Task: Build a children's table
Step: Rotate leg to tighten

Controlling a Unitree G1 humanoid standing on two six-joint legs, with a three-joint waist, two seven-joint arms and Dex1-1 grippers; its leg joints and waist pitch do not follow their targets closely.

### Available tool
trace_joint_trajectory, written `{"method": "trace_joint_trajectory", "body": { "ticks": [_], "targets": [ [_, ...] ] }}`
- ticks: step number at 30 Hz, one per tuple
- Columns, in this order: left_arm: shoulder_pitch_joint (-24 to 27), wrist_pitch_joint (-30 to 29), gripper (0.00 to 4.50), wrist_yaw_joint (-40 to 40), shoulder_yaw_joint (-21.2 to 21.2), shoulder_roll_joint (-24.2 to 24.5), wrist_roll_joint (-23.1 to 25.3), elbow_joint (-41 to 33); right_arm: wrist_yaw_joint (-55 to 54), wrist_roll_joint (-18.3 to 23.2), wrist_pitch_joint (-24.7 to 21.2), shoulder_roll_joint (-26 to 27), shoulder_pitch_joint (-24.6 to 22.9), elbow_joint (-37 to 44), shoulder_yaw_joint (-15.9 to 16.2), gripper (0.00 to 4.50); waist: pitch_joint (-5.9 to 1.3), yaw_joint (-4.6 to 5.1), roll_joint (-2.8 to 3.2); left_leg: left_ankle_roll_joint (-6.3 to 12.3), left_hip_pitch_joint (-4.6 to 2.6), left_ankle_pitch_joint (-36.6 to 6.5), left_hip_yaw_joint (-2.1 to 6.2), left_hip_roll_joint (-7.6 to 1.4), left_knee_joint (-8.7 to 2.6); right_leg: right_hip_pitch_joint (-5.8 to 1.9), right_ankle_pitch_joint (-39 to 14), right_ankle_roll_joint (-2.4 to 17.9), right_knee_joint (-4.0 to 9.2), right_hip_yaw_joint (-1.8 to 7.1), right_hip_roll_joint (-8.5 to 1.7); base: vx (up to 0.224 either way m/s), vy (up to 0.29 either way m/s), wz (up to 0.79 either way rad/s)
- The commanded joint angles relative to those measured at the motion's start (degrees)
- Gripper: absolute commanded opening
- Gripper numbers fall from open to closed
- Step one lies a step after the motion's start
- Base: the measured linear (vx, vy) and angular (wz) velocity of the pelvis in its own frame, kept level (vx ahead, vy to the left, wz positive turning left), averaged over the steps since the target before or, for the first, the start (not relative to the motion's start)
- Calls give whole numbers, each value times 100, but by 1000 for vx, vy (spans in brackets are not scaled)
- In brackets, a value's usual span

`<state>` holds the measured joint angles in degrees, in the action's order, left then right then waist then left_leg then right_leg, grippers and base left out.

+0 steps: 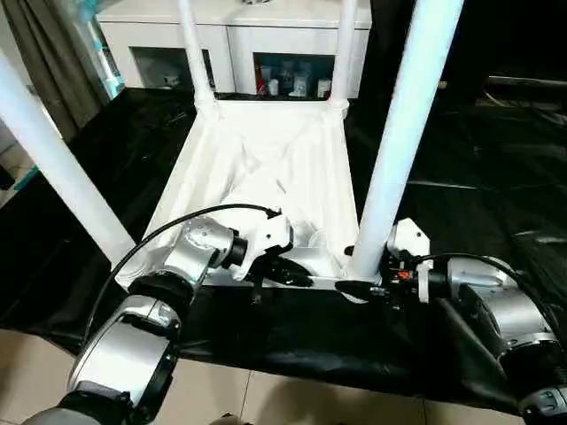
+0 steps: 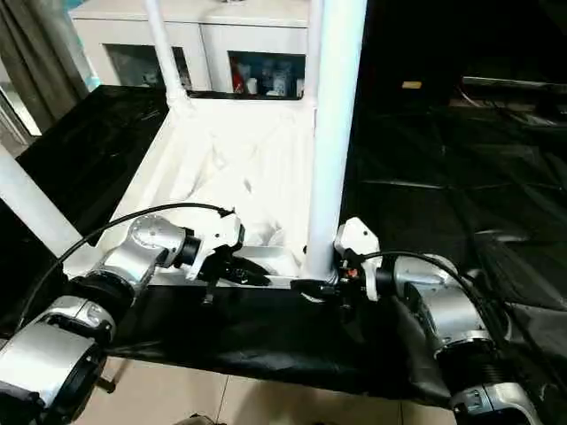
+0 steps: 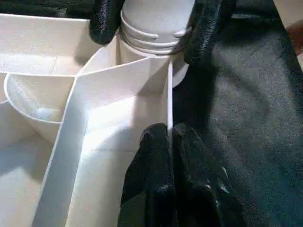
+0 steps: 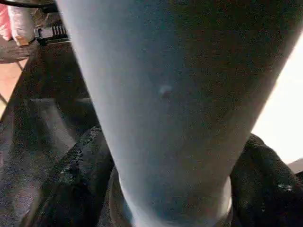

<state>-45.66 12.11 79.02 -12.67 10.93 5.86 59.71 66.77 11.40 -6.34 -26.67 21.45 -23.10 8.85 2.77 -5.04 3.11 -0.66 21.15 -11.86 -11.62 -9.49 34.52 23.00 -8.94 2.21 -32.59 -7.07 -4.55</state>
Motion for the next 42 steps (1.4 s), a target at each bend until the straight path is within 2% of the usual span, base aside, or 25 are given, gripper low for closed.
{"method": "trace_joint_trajectory", "body": {
  "ticks": [1,6,8,9,11,12,13,15,17,19,20,21,23,24,25,26,28,30,32,36,38,39,40,41,42],
  "targets": [
    [-14,-15,0,142,63,-68,-254,-208,68,-10,-85,19,-42,141,104,305,-417,-1,-111,751,-54,-596,211,-469,-356,-345,-1246,1065,330,367,-568,0,0,0],
    [15,-28,0,-309,107,-107,-179,-223,-260,-45,-104,165,-88,-2,-2,275,-415,-3,-105,718,-57,-611,211,-469,-356,-340,-1337,1023,346,362,-564,0,0,0],
    [47,-155,0,-903,143,-164,-69,-251,-1035,-253,35,403,-62,-326,-140,270,-402,18,-98,610,-73,-710,216,-475,-371,-314,-1476,1013,363,362,-563,0,0,0],
    [48,-158,0,-915,144,-165,-67,-251,-1050,-256,38,408,-62,-332,-143,270,-397,32,-92,558,-65,-764,219,-468,-373,-319,-1557,1005,367,360,-569,0,0,0],
    [123,-429,0,-1509,205,-261,14,-370,-1872,-364,98,685,-24,-645,-339,269,-366,89,-102,418,-76,-961,221,-426,-384,-323,-1997,905,443,351,-573,0,0,0],
    [123,-429,0,-1509,205,-261,14,-370,-1872,-364,98,685,-24,-645,-339,269,-366,114,-106,388,-74,-990,227,-427,-389,-330,-2079,879,449,350,-574,0,0,0],
    [179,-569,0,-1717,219,-309,46,-468,-2182,-378,81,803,-6,-762,-422,269,-359,137,-105,377,-82,-1044,228,-414,-394,-322,-2193,849,473,342,-563,0,0,0],
    [345,-954,0,-2387,287,-475,128,-743,-2958,-420,49,1127,34,-1053,-597,269,-334,251,-96,344,-87,-1143,238,-410,-403,-302,-2457,789,524,336,-555,0,0,0],
    [451,-1183,0,-2736,317,-585,153,-915,-3426,-477,70,1325,66,-1228,-672,269,-345,299,-116,336,-98,-1148,241,-392,-396,-306,-2586,732,536,333,-550,0,0,0],
    [498,-1301,0,-3057,309,-683,182,-1004,-3853,-605,107,1491,137,-1428,-688,269,-345,325,-111,364,-87,-1164,244,-387,-396,-311,-2623,690,540,329,-543,0,0,0],
    [498,-1313,0,-3115,311,-703,189,-1005,-3913,-624,113,1517,151,-1462,-683,269,-322,364,-113,391,-85,-1247,245,-373,-404,-297,-2747,646,567,319,-531,0,0,0],
    [488,-1401,0,-3555,323,-870,231,-1002,-4359,-762,168,1749,284,-1742,-638,269,-327,373,-122,386,-101,-1285,245,-373,-402,-293,-2805,629,573,315,-532,0,0,0],
    [477,-1436,0,-3730,319,-953,247,-988,-4486,-827,198,1856,343,-1845,-579,269,-304,420,-113,316,-129,-1439,259,-378,-418,-271,-2959,619,593,306,-534,0,0,0],
    [490,-1493,0,-3897,279,-1075,262,-1044,-4502,-895,312,2021,419,-1933,-470,304,-305,450,-128,329,-144,-1533,252,-356,-409,-280,-3093,558,631,298,-529,0,0,0],
    [522,-1541,0,-3901,260,-1114,266,-1124,-4485,-915,365,2070,448,-1949,-441,304,-305,474,-115,336,-157,-1574,262,-375,-418,-276,-3087,570,629,306,-544,0,0,0],
    [560,-1535,0,-3819,231,-1138,255,-1215,-4409,-914,435,2096,495,-1937,-427,339,-315,493,-133,384,-134,-1540,264,-372,-423,-296,-3036,558,624,313,-545,0,0,0],
    [570,-1523,0,-3777,222,-1135,250,-1239,-4387,-918,462,2086,510,-1931,-421,341,-334,495,-110,444,-114,-1422,266,-377,-427,-300,-2853,588,593,328,-542,0,0,0],
    [623,-1486,0,-3627,189,-1065,212,-1362,-4157,-945,692,1982,540,-1901,-358,357,-347,493,-116,496,-88,-1333,269,-395,-429,-320,-2610,668,553,341,-551,0,0,0],
    [635,-1239,0,-3187,164,-879,82,-1340,-3427,-723,799,1703,472,-1641,-368,357,-355,490,-122,564,-84,-1282,255,-385,-417,-330,-2494,717,542,348,-554,0,0,0],
    [611,-925,0,-2480,110,-591,-38,-1277,-2419,-464,911,1184,329,-1249,-330,357,-374,421,-136,818,-36,-1040,239,-389,-394,-374,-2094,791,486,354,-547,0,0,0],
    [603,-839,0,-2161,91,-465,-81,-1276,-2087,-385,904,1006,286,-1114,-380,357,-376,415,-120,820,-29,-991,237,-408,-396,-363,-2055,814,474,347,-542,0,0,0],
    [599,-775,0,-1736,64,-309,-150,-1288,-1721,-270,823,795,231,-943,-417,357,-381,397,-95,810,-41,-963,237,-407,-393,-367,-2036,822,476,344,-542,0,0,0],
    [600,-762,0,-1530,49,-231,-184,-1303,-1538,-222,785,696,205,-866,-438,357,-410,368,-114,852,-33,-805,224,-417,-376,-382,-1730,887,418,353,-527,0,0,0],
    [596,-709,0,-1285,23,-129,-212,-1308,-1309,-158,720,564,168,-762,-447,357,-416,351,-70,931,-15,-693,234,-445,-375,-362,-1480,957,376,347,-512,0,0,0],
    [589,-702,0,-1131,7,-66,-227,-1305,-1155,-127,678,476,144,-704,-434,357,-443,321,-80,989,-19,-571,223,-449,-342,-360,-1243,992,348,355,-525,0,0,0]
  ]
}}
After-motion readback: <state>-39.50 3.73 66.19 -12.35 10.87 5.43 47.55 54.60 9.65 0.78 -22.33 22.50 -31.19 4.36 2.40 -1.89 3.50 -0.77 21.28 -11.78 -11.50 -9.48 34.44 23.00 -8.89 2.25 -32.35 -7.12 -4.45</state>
